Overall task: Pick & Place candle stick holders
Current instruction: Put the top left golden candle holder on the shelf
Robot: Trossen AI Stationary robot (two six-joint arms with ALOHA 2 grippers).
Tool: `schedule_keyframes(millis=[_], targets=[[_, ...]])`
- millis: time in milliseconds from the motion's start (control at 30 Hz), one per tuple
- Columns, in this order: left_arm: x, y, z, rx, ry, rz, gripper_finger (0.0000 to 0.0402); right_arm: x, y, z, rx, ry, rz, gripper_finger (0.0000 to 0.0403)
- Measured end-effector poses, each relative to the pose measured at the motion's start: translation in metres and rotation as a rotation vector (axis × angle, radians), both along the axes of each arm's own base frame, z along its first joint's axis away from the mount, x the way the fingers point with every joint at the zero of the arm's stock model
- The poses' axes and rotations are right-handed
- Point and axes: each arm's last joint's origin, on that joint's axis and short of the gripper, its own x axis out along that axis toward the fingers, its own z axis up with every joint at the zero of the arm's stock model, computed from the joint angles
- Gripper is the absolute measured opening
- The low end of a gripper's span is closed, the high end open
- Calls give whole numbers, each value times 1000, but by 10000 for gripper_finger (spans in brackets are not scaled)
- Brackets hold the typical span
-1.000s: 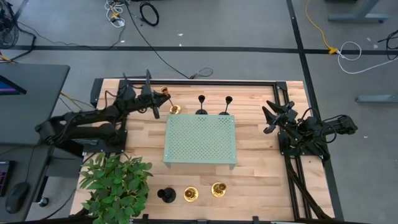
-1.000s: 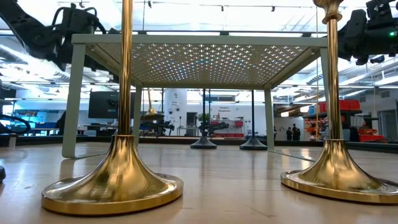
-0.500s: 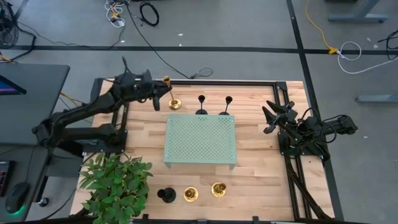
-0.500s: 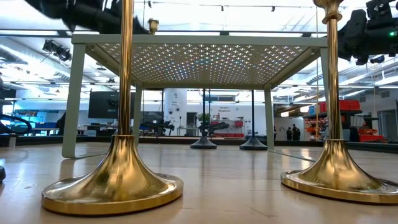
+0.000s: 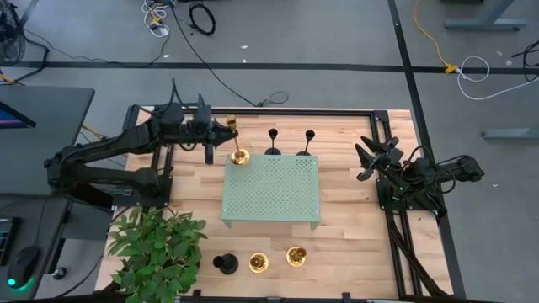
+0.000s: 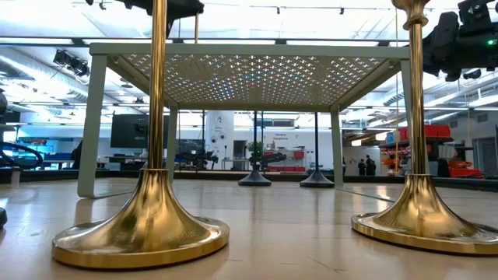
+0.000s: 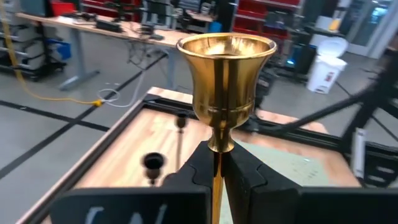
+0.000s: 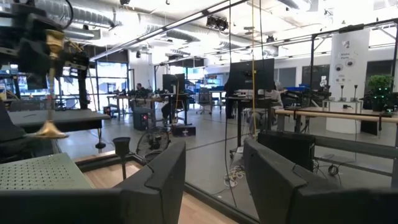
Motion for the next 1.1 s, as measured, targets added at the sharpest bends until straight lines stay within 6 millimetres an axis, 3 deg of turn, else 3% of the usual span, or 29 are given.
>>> schedule_keyframes(millis=[733,1100], targets=[[15,-95,-8,77,55,-262,16,0,0,0,12,-10,4,162],[15,-123,-13,110,71,-275,18,0,0,0,13,-9,5,162]])
